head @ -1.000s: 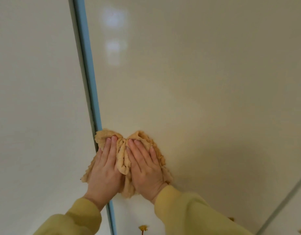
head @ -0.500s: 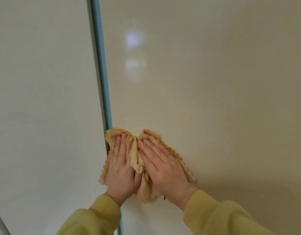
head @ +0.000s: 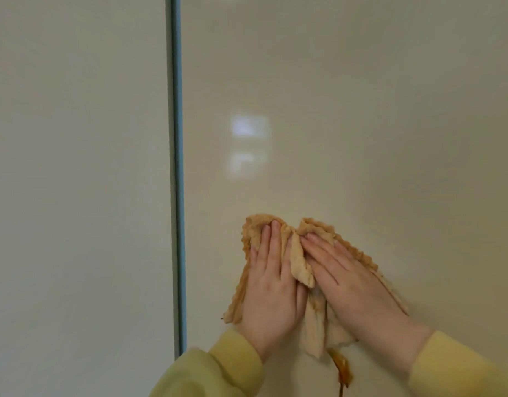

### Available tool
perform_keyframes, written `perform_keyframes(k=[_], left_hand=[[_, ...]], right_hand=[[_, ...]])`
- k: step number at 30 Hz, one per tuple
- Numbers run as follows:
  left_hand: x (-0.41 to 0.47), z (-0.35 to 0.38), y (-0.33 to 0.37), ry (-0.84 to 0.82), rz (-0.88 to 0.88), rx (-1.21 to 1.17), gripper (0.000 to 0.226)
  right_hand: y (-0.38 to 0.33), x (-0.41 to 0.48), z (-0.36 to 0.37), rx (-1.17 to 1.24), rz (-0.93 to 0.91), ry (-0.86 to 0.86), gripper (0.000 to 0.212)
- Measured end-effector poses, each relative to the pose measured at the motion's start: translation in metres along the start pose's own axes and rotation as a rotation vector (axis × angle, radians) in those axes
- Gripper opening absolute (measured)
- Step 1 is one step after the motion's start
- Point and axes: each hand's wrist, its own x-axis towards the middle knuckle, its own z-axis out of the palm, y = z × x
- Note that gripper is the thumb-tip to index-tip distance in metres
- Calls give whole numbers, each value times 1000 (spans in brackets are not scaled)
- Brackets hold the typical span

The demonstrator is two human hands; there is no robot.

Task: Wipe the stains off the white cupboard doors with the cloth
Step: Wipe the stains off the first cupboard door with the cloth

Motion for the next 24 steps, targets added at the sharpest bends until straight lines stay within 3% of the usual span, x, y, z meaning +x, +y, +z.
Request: perform_keyframes(k=[11, 16, 22, 24], left_hand=[[-13, 11, 39, 8, 31, -187, 67], [-43, 32, 79, 17, 111, -183, 69], [-89, 52, 116, -18, 171, -318, 65], [-106, 63, 125, -9, 190, -262, 62]], right_hand=[[20, -42, 7, 16, 18, 92, 54], [32, -103, 8, -69, 26, 121, 55], [26, -180, 13, 20, 97, 116, 49], [17, -207, 21, 72, 151, 142, 51]])
